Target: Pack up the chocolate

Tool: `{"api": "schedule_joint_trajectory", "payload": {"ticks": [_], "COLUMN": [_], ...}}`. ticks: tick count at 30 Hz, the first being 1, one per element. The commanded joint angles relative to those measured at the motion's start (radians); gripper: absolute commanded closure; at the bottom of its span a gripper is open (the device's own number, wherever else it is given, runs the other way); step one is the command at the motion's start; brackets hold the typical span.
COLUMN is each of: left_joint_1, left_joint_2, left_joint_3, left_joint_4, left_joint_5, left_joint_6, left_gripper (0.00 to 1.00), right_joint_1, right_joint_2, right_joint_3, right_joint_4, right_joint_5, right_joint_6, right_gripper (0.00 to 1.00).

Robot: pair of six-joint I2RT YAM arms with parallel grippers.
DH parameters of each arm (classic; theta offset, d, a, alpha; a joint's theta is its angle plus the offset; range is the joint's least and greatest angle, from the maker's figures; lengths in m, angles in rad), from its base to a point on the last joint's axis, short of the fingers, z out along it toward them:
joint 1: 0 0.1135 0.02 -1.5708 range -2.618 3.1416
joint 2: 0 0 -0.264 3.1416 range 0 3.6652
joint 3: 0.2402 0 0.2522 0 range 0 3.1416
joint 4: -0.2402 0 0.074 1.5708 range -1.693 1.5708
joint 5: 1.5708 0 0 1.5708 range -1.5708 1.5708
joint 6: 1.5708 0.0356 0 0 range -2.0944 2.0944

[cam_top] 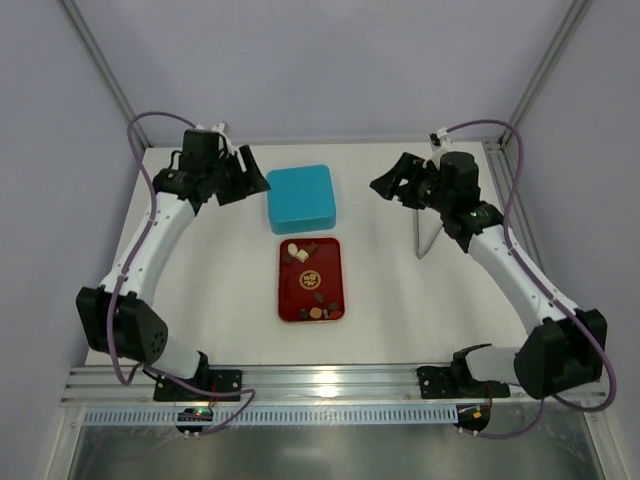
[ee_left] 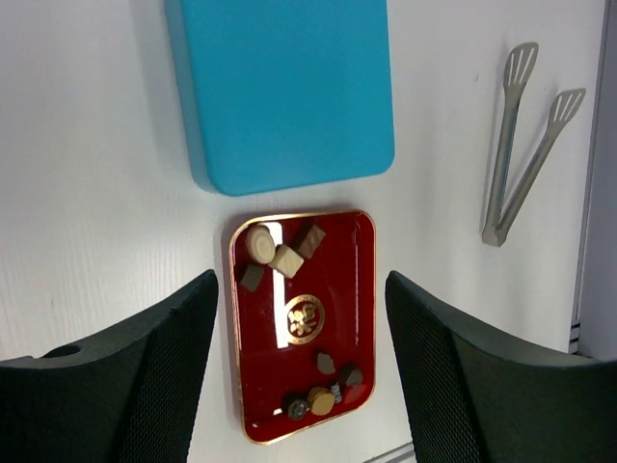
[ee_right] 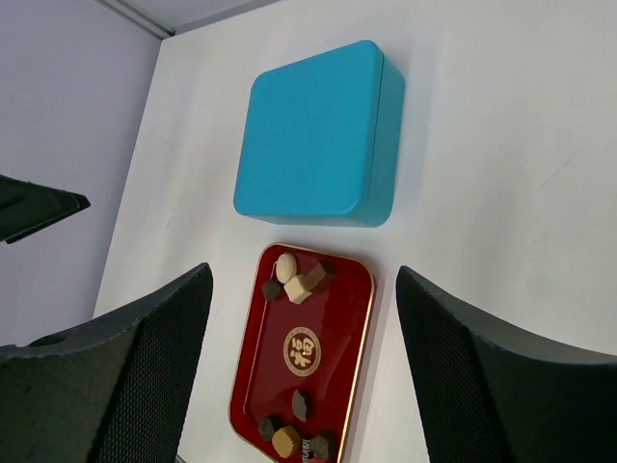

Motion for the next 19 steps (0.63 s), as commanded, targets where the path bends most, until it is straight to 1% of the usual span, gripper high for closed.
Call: {"api": "schedule_joint_trajectory", "payload": {"ticks": [1, 2, 3, 4, 5, 6, 7, 9, 13, 19], "left_joint_1": [-0.011, -0.011, -0.013, -0.014, -0.016, -0.017, -0.019, -0.021, -0.021, -0.021], "left_joint_2": [-0.148, -0.218, -0.248, -0.283, -0.340, -0.371, -0.395, -0.459, -0.515, -0.520], "left_joint_3": [-0.129, -0.161, -0.210, -0.238, -0.258, -0.290, -0.304, -0.325, -0.353, -0.348], "left_joint_4": [0.035, 0.039, 0.045, 0.050, 0.052, 0.052, 0.052, 0.047, 0.038, 0.029], "left_joint_5": [-0.012, -0.007, -0.010, -0.013, -0.012, -0.012, -0.015, -0.019, -0.026, -0.007], "left_joint_6": [0.059, 0.060, 0.063, 0.062, 0.065, 0.068, 0.075, 0.082, 0.091, 0.089], "left_gripper": [0.30, 0.30, 0.30, 0.30, 0.30, 0.29, 0.28, 0.28, 0.27, 0.27], "right_joint_1": [0.002, 0.002, 0.000, 0.002, 0.002, 0.000, 0.002, 0.002, 0.002, 0.002], "right_joint_2": [-0.191, -0.224, -0.253, -0.322, -0.353, -0.393, -0.449, -0.497, -0.556, -0.573], "right_joint_3": [-0.072, -0.107, -0.120, -0.142, -0.159, -0.176, -0.205, -0.222, -0.239, -0.229], "right_joint_4": [-0.006, -0.022, -0.058, -0.083, -0.112, -0.115, -0.140, -0.160, -0.203, -0.223], "right_joint_5": [0.088, 0.099, 0.136, 0.153, 0.168, 0.194, 0.209, 0.228, 0.254, 0.283], "right_joint_6": [-0.046, -0.062, -0.065, -0.077, -0.092, -0.098, -0.105, -0.112, -0.125, -0.134], "right_gripper": [0.22, 0.21, 0.21, 0.21, 0.20, 0.19, 0.18, 0.18, 0.18, 0.16]}}
